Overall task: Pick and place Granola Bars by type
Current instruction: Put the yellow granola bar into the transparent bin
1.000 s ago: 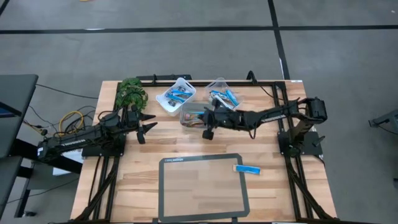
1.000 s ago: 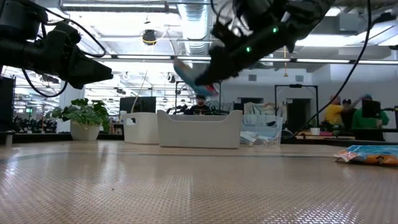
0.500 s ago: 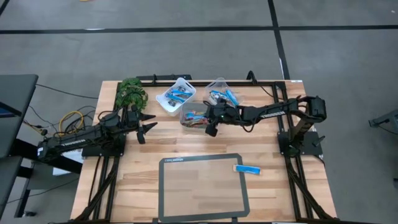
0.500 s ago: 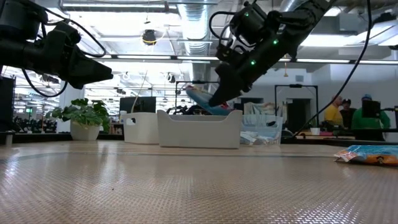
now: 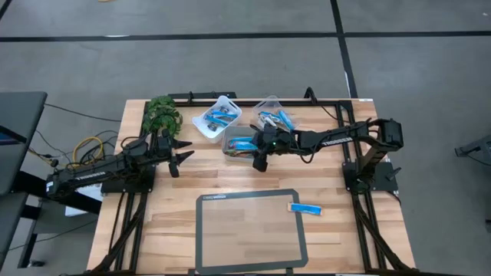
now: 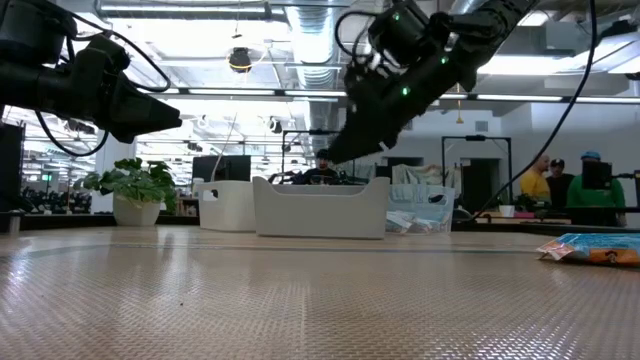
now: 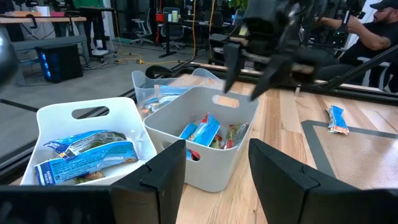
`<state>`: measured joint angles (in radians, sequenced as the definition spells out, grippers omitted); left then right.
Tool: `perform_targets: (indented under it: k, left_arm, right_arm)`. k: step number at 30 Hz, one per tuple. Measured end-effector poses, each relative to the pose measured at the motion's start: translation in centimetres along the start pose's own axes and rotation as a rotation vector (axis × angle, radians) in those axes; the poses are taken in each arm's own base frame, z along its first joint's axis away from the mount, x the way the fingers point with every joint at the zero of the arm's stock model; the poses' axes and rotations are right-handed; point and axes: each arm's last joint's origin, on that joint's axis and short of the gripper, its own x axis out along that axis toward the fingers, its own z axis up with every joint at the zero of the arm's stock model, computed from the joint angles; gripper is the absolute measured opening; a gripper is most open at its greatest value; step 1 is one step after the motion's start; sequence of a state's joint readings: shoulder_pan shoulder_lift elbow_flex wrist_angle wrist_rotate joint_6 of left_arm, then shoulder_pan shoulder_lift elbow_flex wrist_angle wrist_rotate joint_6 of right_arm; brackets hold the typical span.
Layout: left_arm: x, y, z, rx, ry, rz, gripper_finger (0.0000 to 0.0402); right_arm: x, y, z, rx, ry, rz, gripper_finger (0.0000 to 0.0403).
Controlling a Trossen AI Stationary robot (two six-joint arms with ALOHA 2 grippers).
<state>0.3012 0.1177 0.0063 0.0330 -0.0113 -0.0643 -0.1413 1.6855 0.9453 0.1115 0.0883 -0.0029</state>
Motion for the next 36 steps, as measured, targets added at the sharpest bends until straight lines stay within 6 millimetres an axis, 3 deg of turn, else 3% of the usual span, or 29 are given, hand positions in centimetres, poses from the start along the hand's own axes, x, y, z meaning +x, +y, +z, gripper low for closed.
perform_targets:
  k: [8, 15, 23, 31, 36]
  left_arm:
    - [0.0, 0.0, 0.0, 0.000, 0.000, 0.000, 0.0169]
    - [0.0, 0.0, 0.0, 0.000, 0.000, 0.000, 0.0169]
    - [0.0, 0.0, 0.0, 0.000, 0.000, 0.000, 0.0169]
    - [0.0, 0.0, 0.0, 0.000, 0.000, 0.000, 0.0169]
    - [0.0, 0.0, 0.0, 0.000, 0.000, 0.000, 0.0169]
  right_arm:
    - [-1.4, 3.7, 1.3, 0.040, -0.031, 0.339, 0.0215]
    - [-3.2, 7.7, -1.0, -0.037, 0.206, 0.480, 0.0206]
    - [-6.1, 11.6, -4.8, -0.048, 0.578, 0.470, 0.0194]
    - [-9.0, 13.6, -7.5, 0.025, 0.861, 0.336, 0.0195]
    - [-9.8, 13.9, -8.2, 0.057, 0.941, 0.278, 0.0199]
